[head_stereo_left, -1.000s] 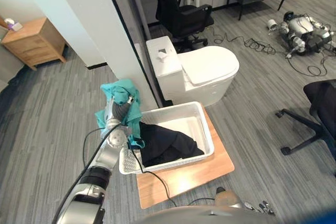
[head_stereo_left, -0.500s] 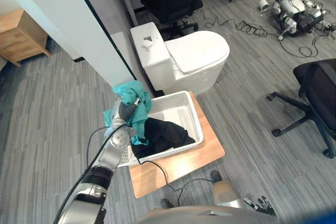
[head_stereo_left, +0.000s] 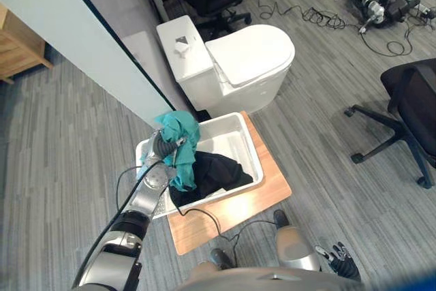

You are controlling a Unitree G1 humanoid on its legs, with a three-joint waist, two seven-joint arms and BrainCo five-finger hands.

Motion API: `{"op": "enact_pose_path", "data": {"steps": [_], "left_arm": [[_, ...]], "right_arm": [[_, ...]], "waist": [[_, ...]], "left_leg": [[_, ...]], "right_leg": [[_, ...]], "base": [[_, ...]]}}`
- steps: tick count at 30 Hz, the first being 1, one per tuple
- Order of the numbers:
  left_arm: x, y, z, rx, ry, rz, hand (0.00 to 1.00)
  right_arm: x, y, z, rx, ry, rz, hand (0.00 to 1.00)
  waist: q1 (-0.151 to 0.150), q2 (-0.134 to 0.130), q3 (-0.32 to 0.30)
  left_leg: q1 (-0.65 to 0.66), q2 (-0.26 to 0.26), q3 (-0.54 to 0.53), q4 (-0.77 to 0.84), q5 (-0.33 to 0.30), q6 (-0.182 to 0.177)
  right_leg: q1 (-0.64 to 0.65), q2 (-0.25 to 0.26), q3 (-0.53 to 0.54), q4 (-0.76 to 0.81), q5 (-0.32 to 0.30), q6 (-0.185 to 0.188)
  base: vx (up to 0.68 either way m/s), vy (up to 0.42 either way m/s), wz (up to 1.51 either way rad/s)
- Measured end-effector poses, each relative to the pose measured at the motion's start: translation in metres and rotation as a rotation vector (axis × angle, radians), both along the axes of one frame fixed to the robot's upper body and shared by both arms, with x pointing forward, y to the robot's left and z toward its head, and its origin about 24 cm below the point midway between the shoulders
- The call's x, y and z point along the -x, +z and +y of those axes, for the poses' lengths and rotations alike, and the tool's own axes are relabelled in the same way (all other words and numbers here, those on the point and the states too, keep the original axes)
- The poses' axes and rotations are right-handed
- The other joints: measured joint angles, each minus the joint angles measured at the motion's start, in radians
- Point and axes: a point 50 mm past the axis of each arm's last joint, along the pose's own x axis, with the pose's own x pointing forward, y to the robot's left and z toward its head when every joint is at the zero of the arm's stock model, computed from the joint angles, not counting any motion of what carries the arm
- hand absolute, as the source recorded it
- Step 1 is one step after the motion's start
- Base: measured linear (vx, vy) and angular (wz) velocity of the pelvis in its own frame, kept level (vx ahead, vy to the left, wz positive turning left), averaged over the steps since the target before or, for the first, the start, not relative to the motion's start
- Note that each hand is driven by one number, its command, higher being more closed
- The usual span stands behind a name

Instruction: Tidy the bed and pick cloth on bed and put in laundry

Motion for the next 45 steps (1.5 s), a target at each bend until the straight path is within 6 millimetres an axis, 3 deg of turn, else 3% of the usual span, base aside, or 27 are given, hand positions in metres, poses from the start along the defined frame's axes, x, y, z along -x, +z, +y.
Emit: {"op": "enact_pose_path", "data": {"steps": [10,17,21,27,31,34,39,41,42,44,45], "left_arm": [[-0.003,0.010,-0.018,0.148,-0.198,-0.012,0.00],[0.004,0.030,-0.034,0.276,-0.303,-0.119,0.00],[0.008,0.041,-0.037,0.397,-0.308,-0.187,0.00],[0.017,0.061,-0.013,0.546,-0.212,-0.325,0.00],[0.029,0.055,0.009,0.648,-0.097,-0.316,0.00],[0.045,0.038,0.024,0.701,0.003,-0.253,0.00],[0.111,-0.046,0.029,0.932,0.305,0.017,0.00],[0.161,-0.091,0.019,1.009,0.447,0.207,0.00],[0.176,-0.101,0.016,1.040,0.492,0.250,0.00],[0.236,-0.134,0.000,1.152,0.675,0.407,0.00],[0.250,-0.140,-0.005,1.166,0.712,0.447,0.00]], "right_arm": [[0.005,-0.001,0.000,0.000,-0.007,0.013,0.00],[0.032,-0.004,-0.006,0.020,-0.047,0.092,0.00],[0.043,-0.007,-0.002,0.011,-0.052,0.131,0.00],[0.049,-0.006,-0.005,0.016,-0.073,0.144,0.00],[0.049,-0.006,-0.007,0.017,-0.069,0.144,0.00],[0.049,-0.006,-0.007,0.014,-0.070,0.148,0.00],[0.050,-0.008,-0.003,-0.006,-0.062,0.168,0.00],[0.049,-0.009,0.001,-0.017,-0.057,0.168,0.00],[0.049,-0.009,0.001,-0.017,-0.057,0.167,0.00],[0.051,-0.009,0.002,-0.021,-0.067,0.170,0.00],[0.052,-0.009,0.002,-0.023,-0.074,0.169,0.00]], "waist": [[-0.005,0.000,-0.001],[-0.004,0.013,-0.026],[0.002,0.007,-0.069],[0.052,-0.007,-0.105],[0.078,-0.008,-0.106],[0.105,-0.016,-0.110],[0.138,-0.041,-0.138],[0.166,-0.054,-0.150],[0.170,-0.056,-0.153],[0.191,-0.066,-0.157],[0.191,-0.069,-0.160]], "left_leg": [[0.006,-0.005,-0.016,0.008,0.006,-0.004],[0.056,-0.029,-0.038,-0.031,0.015,-0.001],[0.066,-0.041,-0.061,-0.046,0.018,0.005],[0.090,-0.053,-0.090,-0.065,0.026,0.009],[0.091,-0.058,-0.117,-0.065,0.030,0.013],[0.090,-0.064,-0.140,-0.073,0.039,0.015],[0.094,-0.075,-0.167,-0.082,0.045,0.017],[0.100,-0.077,-0.168,-0.095,0.045,0.016],[0.106,-0.078,-0.168,-0.102,0.045,0.017],[0.129,-0.083,-0.167,-0.126,0.050,0.014],[0.136,-0.085,-0.167,-0.133,0.051,0.014]], "right_leg": [[0.014,-0.009,-0.014,0.007,-0.016,0.004],[0.078,-0.021,-0.036,-0.031,-0.007,0.019],[0.113,-0.031,-0.058,-0.060,-0.002,0.025],[0.157,-0.036,-0.093,-0.084,-0.002,0.025],[0.179,-0.043,-0.122,-0.091,-0.003,0.024],[0.191,-0.048,-0.139,-0.097,-0.003,0.024],[0.207,-0.058,-0.166,-0.098,-0.010,0.023],[0.209,-0.059,-0.167,-0.094,-0.020,0.023],[0.210,-0.059,-0.168,-0.093,-0.022,0.023],[0.217,-0.062,-0.170,-0.078,-0.039,0.026],[0.223,-0.064,-0.175,-0.077,-0.045,0.022]], "base": [[-0.07,-0.026,0.04],[0.02,0.018,0.10],[0.05,0.037,0.18],[0.02,0.005,0.15],[-0.02,-0.007,0.22],[-0.02,-0.016,0.19],[-0.02,0.001,0.19],[-0.01,-0.001,0.02],[0.00,0.000,0.00],[-0.01,0.002,0.03],[0.00,0.009,0.12]]}}
